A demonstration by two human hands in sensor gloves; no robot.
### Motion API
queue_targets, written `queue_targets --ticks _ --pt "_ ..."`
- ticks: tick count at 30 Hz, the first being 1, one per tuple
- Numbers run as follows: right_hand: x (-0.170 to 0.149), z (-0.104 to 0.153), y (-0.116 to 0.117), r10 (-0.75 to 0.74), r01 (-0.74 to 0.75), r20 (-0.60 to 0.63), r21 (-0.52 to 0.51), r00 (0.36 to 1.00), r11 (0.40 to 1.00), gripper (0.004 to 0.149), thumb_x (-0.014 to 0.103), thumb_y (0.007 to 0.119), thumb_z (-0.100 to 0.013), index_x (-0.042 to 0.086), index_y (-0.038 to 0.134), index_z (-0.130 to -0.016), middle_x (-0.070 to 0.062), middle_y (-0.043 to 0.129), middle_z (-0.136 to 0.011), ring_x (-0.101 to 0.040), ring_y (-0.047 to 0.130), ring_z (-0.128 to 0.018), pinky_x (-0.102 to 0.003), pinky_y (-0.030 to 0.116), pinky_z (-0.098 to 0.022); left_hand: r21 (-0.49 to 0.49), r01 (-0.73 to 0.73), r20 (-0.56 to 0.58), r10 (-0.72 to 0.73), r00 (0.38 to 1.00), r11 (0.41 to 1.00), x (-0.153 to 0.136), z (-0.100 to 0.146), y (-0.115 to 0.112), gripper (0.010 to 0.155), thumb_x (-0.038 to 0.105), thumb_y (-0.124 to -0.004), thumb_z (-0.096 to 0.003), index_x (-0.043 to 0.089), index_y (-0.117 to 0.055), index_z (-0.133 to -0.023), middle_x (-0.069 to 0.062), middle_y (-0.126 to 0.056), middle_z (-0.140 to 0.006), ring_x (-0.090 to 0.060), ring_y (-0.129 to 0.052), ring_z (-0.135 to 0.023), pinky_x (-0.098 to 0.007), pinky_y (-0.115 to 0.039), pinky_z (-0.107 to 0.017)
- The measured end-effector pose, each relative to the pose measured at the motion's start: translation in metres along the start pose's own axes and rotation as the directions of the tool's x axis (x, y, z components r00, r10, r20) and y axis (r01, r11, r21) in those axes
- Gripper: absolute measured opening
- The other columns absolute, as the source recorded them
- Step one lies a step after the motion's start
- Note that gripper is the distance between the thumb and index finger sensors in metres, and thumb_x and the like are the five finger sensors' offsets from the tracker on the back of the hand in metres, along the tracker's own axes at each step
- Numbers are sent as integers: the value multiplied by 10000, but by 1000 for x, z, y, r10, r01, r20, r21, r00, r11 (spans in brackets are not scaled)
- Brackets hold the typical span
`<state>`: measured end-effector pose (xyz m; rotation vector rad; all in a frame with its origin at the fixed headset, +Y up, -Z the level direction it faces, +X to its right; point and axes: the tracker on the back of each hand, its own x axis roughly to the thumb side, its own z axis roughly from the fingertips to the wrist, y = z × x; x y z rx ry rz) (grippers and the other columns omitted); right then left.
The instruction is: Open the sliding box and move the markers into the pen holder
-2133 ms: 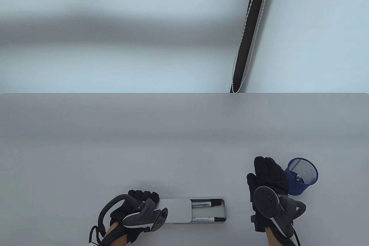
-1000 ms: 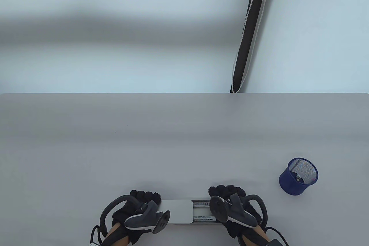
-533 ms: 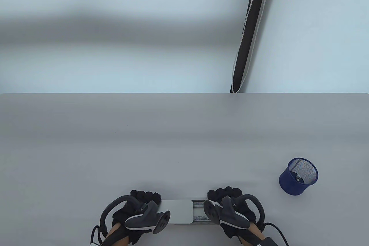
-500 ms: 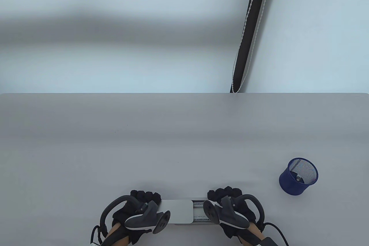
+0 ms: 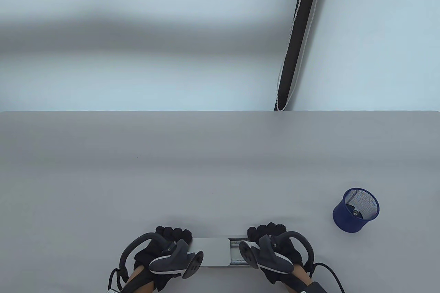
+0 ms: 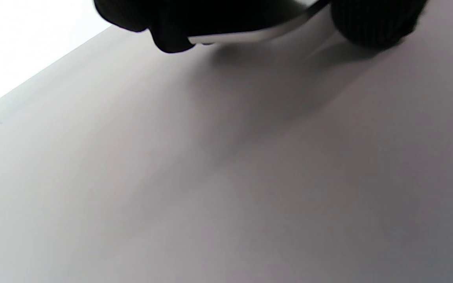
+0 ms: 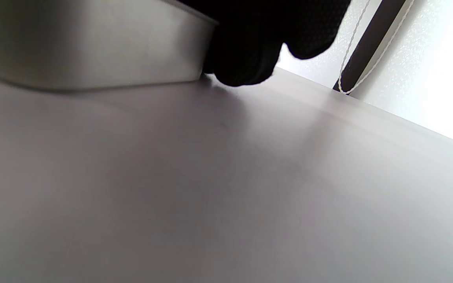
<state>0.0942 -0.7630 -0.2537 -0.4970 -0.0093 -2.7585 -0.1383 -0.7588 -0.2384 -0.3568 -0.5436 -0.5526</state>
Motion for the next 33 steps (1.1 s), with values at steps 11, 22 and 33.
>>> queue_targets --ticks 11,22,33 --pt "2 1 -2 67 -66 41 -37 997 997 946 102 1044 0 346 680 -839 61 837 -795 -97 936 -659 -373 782 -587 0 0 0 0 1000 1000 0 0 0 842 684 -609 -429 235 -334 -1085 -32 -552 -1152 -235 -691 -1042 -428 -652 -808" --pt "1 5 -2 51 -47 63 -69 997 997 834 214 1007 -72 338 699 -837 62 862 -790 -113 960 -655 -367 805 -573 -1 5 -1 -5 1000 1000 0 0 1 844 684 -611 -427 233 -336 -1085 -34 -553 -1152 -235 -693 -1040 -428 -654 -807" --pt "-1 5 1 26 -20 67 -94 997 995 728 260 978 -142 346 723 -819 74 888 -775 -104 985 -639 -352 833 -549 0 6 -1 -6 1000 1000 0 0 1 843 684 -611 -427 233 -336 -1085 -34 -553 -1152 -234 -692 -1040 -427 -654 -808"
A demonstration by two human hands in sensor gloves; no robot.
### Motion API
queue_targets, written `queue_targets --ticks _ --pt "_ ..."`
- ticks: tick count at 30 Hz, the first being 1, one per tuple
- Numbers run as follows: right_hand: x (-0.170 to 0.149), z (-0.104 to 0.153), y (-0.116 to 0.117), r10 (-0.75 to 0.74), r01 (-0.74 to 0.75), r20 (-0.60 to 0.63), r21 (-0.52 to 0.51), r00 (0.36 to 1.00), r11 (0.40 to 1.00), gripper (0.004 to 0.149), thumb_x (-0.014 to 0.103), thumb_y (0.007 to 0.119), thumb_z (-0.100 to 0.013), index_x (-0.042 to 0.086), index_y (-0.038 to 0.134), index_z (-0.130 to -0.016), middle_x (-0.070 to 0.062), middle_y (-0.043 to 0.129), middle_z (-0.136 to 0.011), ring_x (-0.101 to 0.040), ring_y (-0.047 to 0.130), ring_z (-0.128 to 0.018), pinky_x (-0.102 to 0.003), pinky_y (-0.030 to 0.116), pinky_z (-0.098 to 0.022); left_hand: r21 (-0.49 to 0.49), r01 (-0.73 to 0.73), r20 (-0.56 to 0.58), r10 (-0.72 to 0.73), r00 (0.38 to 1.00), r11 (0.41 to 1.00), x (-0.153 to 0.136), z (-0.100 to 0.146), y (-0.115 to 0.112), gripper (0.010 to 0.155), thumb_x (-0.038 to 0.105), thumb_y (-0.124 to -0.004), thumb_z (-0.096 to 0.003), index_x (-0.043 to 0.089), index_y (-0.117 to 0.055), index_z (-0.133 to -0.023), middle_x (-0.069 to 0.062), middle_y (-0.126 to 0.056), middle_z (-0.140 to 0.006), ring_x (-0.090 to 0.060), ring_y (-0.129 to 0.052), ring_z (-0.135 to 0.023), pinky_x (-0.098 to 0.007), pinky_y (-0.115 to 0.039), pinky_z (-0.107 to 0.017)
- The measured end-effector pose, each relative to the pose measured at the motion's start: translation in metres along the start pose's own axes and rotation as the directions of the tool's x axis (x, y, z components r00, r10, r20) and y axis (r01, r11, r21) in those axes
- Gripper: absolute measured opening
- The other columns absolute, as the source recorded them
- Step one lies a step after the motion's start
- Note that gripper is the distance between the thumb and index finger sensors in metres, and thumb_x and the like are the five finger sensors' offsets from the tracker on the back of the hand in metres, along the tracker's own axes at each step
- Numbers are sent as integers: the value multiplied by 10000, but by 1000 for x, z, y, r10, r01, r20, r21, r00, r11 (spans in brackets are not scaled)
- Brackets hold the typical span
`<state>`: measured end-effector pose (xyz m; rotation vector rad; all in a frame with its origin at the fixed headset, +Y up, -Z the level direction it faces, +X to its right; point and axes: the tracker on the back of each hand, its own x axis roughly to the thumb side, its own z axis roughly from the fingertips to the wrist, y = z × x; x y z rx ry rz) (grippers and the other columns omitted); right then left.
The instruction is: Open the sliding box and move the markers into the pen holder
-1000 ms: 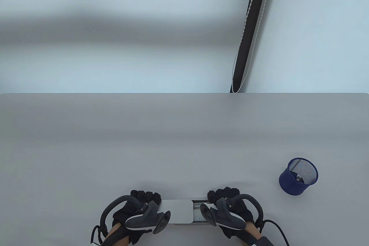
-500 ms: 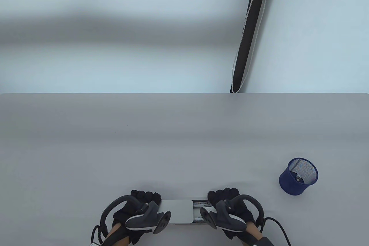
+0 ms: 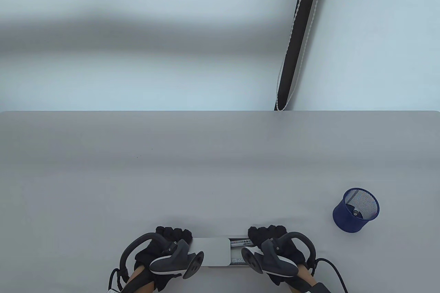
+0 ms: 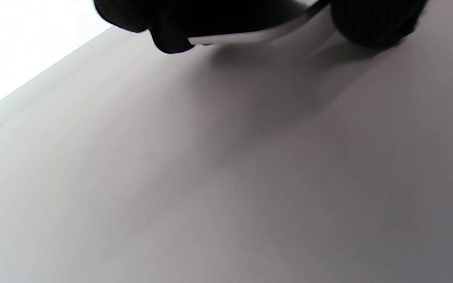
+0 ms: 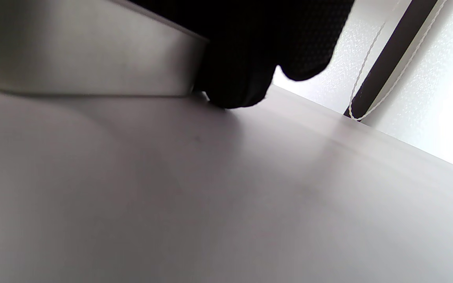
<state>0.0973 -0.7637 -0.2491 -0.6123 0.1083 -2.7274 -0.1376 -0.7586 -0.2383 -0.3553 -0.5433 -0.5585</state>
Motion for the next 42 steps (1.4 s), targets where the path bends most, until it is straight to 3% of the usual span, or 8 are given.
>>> queue_targets --ticks 32,42 --pt "-13 4 4 -80 78 -43 -41 996 996 585 296 930 -253 397 749 -800 126 909 -775 -56 1017 -635 -291 883 -527 -2 4 -4 -4 1000 1000 1 0 0 845 685 -611 -426 233 -335 -1085 -32 -553 -1151 -234 -692 -1040 -426 -654 -808" --pt "-25 6 7 -222 219 -99 -45 970 975 515 279 903 -306 390 777 -792 117 924 -771 -74 1029 -634 -303 894 -519 -2 4 -5 -4 1000 1000 1 0 0 849 686 -612 -423 232 -335 -1086 -34 -553 -1151 -235 -693 -1039 -427 -654 -807"
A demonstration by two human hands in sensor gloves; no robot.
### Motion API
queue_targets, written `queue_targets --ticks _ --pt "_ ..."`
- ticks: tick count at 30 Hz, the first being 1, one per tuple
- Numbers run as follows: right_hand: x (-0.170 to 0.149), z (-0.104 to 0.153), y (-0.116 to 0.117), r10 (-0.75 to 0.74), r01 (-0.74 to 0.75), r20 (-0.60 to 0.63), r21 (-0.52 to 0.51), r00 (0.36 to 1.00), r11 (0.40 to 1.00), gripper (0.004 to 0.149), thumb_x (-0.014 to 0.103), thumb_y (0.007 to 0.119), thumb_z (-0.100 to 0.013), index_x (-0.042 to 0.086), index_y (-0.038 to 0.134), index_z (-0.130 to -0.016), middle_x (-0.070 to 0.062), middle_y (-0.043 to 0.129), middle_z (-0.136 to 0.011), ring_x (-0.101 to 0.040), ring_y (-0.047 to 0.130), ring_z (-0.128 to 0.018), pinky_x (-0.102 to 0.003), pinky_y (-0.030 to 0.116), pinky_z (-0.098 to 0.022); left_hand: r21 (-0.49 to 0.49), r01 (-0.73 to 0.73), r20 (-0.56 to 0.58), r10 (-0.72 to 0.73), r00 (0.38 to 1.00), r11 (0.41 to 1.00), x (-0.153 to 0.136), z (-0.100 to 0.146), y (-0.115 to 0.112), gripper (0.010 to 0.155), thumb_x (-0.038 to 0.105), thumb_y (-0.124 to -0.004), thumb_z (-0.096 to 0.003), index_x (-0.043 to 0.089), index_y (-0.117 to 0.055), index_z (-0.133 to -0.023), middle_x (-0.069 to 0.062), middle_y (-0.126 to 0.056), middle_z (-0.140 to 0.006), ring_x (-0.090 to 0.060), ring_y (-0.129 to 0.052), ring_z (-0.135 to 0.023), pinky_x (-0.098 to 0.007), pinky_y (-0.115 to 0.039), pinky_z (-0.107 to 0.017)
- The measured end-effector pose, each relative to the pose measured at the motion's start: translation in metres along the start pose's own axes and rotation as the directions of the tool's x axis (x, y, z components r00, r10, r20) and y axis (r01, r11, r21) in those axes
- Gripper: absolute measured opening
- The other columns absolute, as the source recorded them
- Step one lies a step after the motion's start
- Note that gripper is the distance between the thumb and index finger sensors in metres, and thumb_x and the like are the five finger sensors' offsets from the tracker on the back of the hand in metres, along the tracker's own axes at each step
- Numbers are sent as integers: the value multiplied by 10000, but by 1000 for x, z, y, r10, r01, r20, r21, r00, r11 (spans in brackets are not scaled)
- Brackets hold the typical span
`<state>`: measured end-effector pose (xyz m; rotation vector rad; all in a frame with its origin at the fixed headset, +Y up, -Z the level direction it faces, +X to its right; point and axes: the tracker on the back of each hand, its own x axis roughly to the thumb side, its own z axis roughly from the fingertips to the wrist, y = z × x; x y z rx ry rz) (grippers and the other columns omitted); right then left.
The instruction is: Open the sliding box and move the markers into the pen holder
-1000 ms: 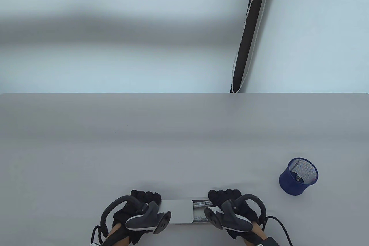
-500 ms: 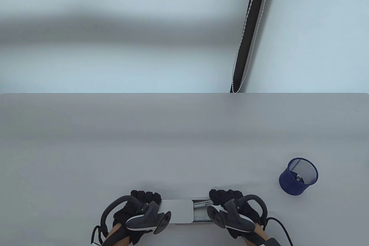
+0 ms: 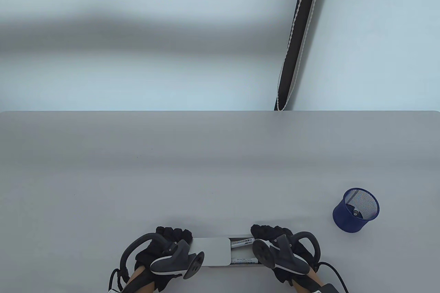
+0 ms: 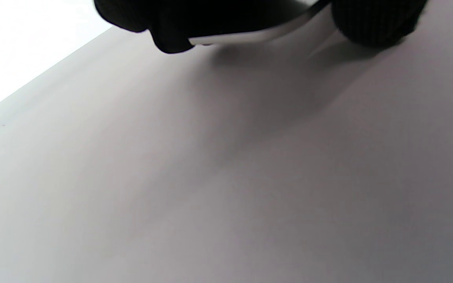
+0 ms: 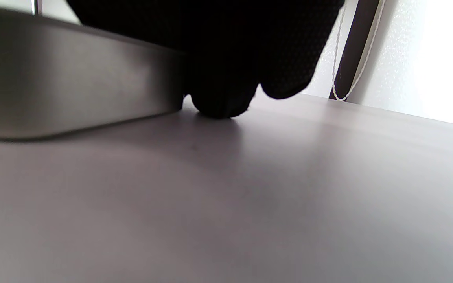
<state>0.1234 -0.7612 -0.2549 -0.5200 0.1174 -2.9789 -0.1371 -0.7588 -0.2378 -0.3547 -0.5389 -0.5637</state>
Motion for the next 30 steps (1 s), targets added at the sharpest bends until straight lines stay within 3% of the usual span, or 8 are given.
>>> queue_targets --ticks 20,30 --pt "-21 0 1 -254 258 -110 27 961 966 447 273 854 -367 365 804 -802 93 935 -776 -93 1033 -640 -315 896 -522 -2 2 -3 -2 1000 1000 1 0 0 850 686 -610 -423 231 -333 -1086 -35 -553 -1151 -235 -692 -1039 -426 -654 -807" --pt "-25 0 0 -278 286 -114 54 954 957 442 271 840 -379 365 798 -809 86 926 -786 -105 1022 -651 -325 875 -536 -1 7 -5 -7 1000 1000 1 0 0 848 685 -609 -424 232 -332 -1085 -34 -552 -1151 -234 -691 -1040 -425 -654 -807"
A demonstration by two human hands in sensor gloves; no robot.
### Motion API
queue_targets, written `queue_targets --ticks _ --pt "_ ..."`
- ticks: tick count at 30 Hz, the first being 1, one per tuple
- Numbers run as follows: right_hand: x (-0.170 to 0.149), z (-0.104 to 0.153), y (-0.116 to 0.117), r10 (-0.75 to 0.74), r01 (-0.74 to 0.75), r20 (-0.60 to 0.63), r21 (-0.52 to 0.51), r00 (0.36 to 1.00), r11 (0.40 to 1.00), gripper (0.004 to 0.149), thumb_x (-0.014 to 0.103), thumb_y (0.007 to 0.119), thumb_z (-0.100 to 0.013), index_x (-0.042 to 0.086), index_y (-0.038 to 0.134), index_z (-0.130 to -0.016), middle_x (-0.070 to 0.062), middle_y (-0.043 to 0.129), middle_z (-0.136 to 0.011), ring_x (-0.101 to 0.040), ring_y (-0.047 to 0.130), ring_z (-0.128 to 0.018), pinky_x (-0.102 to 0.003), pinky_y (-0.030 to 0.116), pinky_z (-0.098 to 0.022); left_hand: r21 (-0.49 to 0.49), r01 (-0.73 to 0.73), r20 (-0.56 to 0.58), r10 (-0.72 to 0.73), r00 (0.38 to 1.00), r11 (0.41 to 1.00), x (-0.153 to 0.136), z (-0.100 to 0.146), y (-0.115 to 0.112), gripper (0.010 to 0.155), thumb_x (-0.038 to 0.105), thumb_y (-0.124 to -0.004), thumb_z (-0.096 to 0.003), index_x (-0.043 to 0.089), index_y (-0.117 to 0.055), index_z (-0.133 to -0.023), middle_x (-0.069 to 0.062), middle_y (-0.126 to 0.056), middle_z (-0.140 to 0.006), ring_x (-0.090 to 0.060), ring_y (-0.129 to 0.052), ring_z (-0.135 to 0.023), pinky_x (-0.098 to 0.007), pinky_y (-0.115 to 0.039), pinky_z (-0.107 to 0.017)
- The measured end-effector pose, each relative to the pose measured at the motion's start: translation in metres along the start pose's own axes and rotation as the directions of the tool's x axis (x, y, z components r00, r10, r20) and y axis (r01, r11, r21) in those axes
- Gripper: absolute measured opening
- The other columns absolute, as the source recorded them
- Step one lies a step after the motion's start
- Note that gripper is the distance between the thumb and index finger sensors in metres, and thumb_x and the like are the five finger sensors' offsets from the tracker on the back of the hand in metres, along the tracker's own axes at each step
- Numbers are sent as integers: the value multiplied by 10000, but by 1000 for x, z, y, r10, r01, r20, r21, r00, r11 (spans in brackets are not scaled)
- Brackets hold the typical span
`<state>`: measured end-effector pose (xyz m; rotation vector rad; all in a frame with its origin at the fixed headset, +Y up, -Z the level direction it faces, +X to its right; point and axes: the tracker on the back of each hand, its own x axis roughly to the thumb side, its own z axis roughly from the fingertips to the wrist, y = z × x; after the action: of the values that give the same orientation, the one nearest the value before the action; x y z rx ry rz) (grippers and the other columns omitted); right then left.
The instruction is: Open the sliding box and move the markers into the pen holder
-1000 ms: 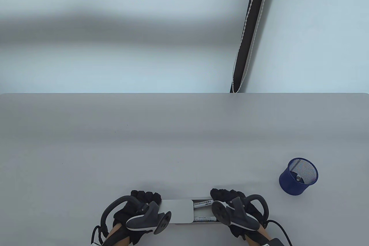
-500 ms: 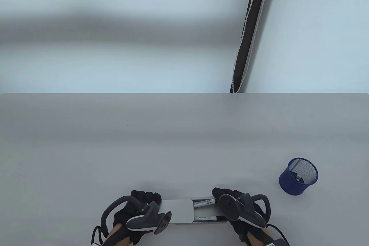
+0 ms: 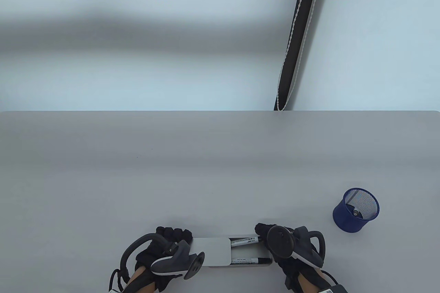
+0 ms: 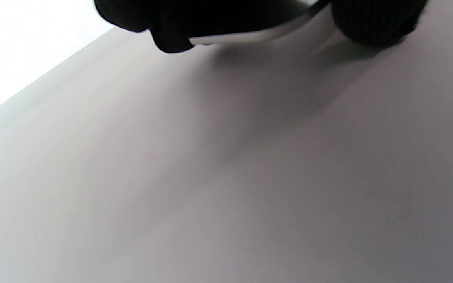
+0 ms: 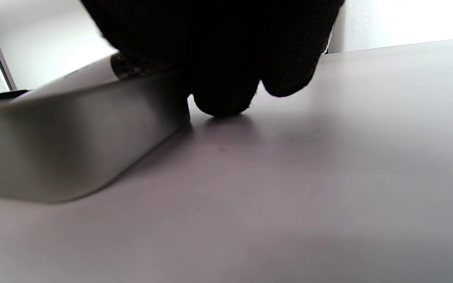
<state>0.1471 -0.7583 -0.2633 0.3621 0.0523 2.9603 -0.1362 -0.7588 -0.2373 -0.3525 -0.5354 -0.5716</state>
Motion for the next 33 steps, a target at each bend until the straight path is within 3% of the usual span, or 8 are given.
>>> queue_targets --ticks 15,33 --pt "-16 0 -7 -45 46 -39 27 998 999 450 281 818 -384 346 793 -828 54 917 -802 -134 1006 -664 -336 849 -553 0 0 0 0 1000 1000 0 0 0 848 686 -609 -424 232 -332 -1085 -34 -552 -1151 -235 -691 -1039 -426 -652 -808" --pt "-35 3 -29 -209 211 -51 25 977 977 450 299 809 -390 319 801 -839 30 917 -800 -153 996 -656 -346 832 -558 0 0 -1 0 1000 1000 0 0 0 846 683 -612 -425 231 -332 -1083 -34 -548 -1149 -231 -685 -1039 -413 -654 -808"
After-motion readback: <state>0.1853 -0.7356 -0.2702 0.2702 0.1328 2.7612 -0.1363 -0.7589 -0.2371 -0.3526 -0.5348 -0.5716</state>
